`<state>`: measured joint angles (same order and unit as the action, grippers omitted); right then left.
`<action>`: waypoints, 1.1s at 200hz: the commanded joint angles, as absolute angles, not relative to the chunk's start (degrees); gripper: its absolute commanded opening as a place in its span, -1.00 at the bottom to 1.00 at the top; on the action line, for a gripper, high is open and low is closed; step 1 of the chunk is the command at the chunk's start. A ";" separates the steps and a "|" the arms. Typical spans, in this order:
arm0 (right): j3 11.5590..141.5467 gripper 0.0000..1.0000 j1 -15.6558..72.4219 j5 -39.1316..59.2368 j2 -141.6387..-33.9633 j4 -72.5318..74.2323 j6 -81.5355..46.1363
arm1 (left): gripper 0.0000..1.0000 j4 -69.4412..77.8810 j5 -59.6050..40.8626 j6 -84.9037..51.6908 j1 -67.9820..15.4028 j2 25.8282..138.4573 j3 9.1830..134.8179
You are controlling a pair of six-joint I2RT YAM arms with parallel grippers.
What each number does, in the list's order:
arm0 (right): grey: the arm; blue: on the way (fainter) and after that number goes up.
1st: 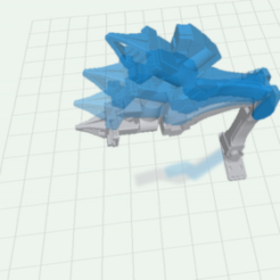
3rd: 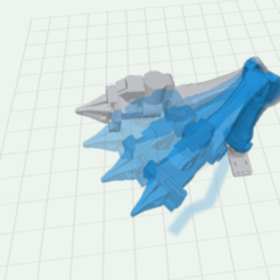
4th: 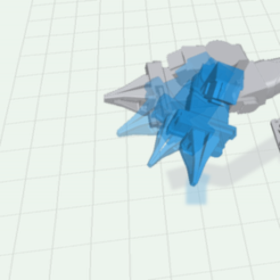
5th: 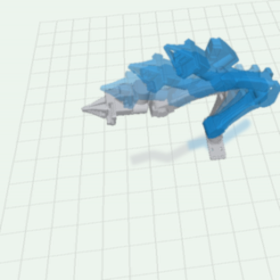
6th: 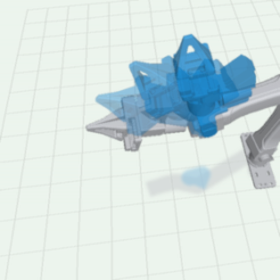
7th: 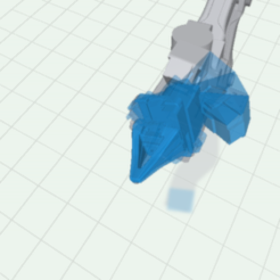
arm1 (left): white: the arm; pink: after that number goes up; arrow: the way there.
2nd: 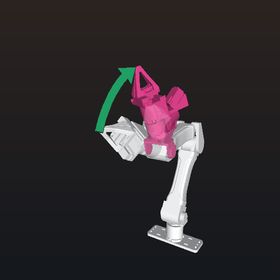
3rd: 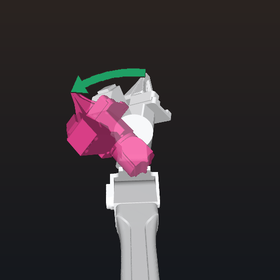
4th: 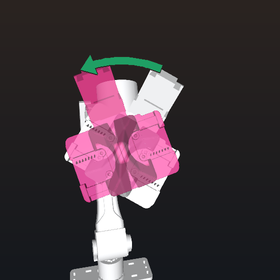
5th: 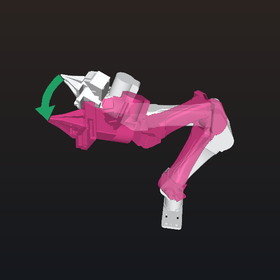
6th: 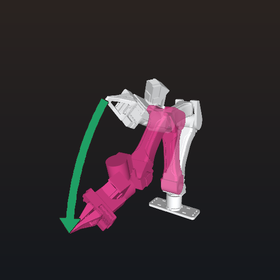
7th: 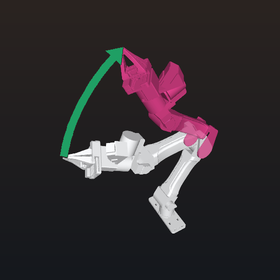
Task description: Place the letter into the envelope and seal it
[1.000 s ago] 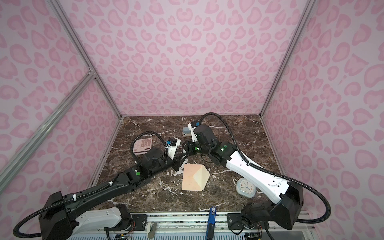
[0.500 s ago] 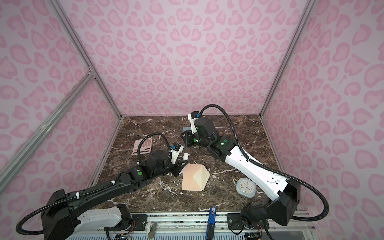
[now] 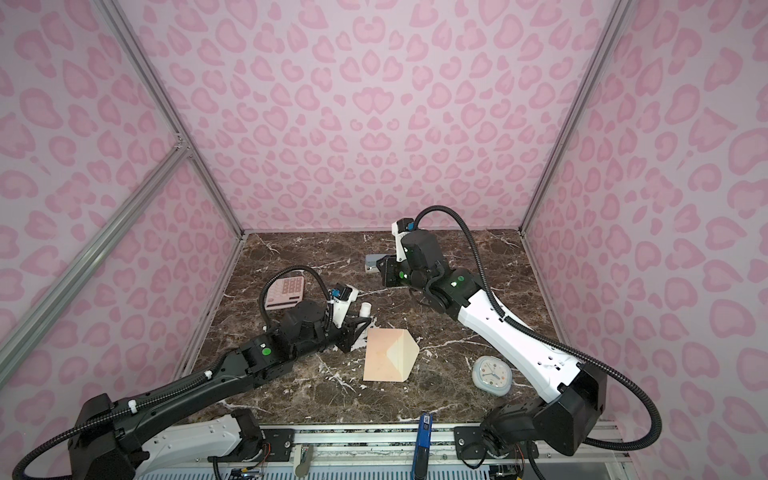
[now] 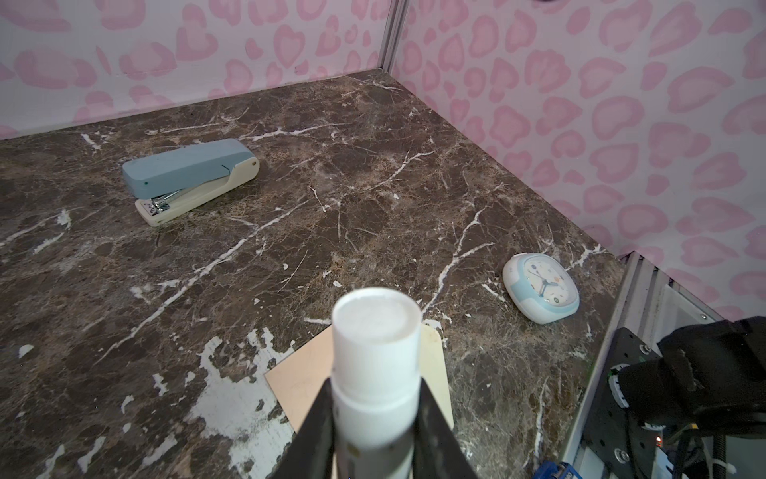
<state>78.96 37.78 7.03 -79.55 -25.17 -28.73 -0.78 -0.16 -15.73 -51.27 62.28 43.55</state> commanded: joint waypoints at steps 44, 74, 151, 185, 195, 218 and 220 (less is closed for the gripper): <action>70.32 -0.65 29.50 5.64 -76.69 -23.18 -28.83 | -0.91 0.70 -0.08 -16.18 -51.33 60.18 42.72; 65.49 -0.65 25.74 4.47 -76.55 -21.95 -29.35 | -0.92 2.20 -0.76 -16.35 -51.33 58.96 42.12; 58.24 -0.64 23.38 -3.99 -81.24 -19.87 -30.40 | -0.92 2.61 -1.22 -17.61 -51.89 57.13 41.46; 54.03 -0.63 23.38 -7.59 -84.47 -14.26 -31.94 | -0.92 2.73 0.07 -17.71 -54.16 57.11 41.61; 53.06 -0.63 23.36 -8.66 -85.66 -12.61 -32.08 | -0.92 2.78 0.35 -17.70 -54.72 57.21 41.75; 52.35 -0.59 23.40 -10.05 -88.40 -10.55 -32.17 | -0.92 2.74 0.69 -17.84 -55.45 57.26 41.76; 52.31 -0.58 23.38 -10.03 -88.55 -10.37 -32.17 | -0.92 2.73 0.70 -17.88 -55.46 57.23 41.75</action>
<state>53.01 23.40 -6.61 -86.59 -15.16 -31.48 0.43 -0.40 -17.67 -55.13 57.30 41.60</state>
